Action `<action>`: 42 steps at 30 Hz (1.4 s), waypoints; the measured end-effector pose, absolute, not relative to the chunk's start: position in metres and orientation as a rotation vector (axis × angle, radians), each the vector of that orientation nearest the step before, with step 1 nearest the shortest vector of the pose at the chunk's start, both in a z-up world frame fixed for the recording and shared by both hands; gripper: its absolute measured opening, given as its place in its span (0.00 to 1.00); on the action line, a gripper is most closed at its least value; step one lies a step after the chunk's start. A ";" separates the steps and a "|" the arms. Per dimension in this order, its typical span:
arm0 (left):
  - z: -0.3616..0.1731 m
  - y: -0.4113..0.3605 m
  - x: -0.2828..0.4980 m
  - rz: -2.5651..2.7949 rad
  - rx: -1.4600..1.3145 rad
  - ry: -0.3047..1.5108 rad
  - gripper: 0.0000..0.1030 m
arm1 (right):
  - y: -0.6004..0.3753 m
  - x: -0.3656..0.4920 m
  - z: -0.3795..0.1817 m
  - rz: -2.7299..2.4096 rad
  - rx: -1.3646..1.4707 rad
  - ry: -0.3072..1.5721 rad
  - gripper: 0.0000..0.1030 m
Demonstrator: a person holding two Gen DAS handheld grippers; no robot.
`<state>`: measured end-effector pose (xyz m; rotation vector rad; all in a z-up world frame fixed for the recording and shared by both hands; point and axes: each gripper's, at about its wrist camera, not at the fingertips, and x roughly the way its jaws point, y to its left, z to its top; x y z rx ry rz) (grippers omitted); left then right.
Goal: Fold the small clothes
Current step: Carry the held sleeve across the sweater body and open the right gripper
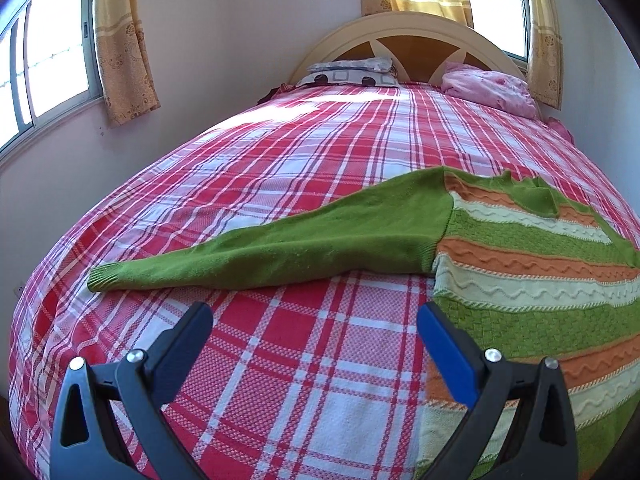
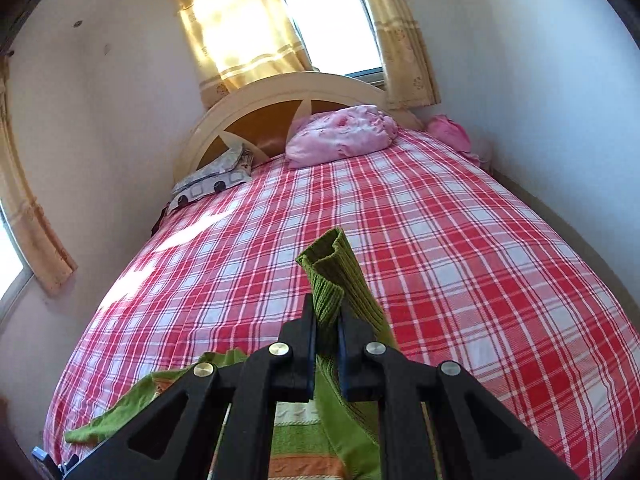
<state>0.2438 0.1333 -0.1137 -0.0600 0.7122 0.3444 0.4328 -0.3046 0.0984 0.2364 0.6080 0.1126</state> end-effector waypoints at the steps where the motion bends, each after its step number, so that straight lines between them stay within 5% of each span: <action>1: -0.114 0.135 0.243 0.345 -0.063 0.713 1.00 | -0.295 0.434 0.101 0.130 0.228 0.608 0.08; 15: -0.119 0.162 0.231 0.369 -0.105 0.714 1.00 | -0.114 0.424 0.099 0.428 0.082 0.608 0.07; 27: -0.125 0.175 0.221 0.396 -0.105 0.735 1.00 | 0.019 0.398 -0.095 0.599 -0.042 0.938 0.09; 28: -0.125 0.176 0.220 0.396 -0.101 0.736 1.00 | 0.022 0.396 -0.112 0.604 -0.065 0.986 0.13; 30: -0.124 0.178 0.218 0.404 -0.094 0.734 1.00 | 0.024 0.387 -0.130 0.621 -0.106 1.042 0.57; 31: -0.124 0.181 0.217 0.409 -0.095 0.735 1.00 | 0.018 0.382 -0.130 0.651 -0.098 1.024 0.62; 42: -0.127 0.209 0.200 0.487 -0.096 0.748 1.00 | -0.125 0.382 -0.083 0.397 0.014 0.877 0.63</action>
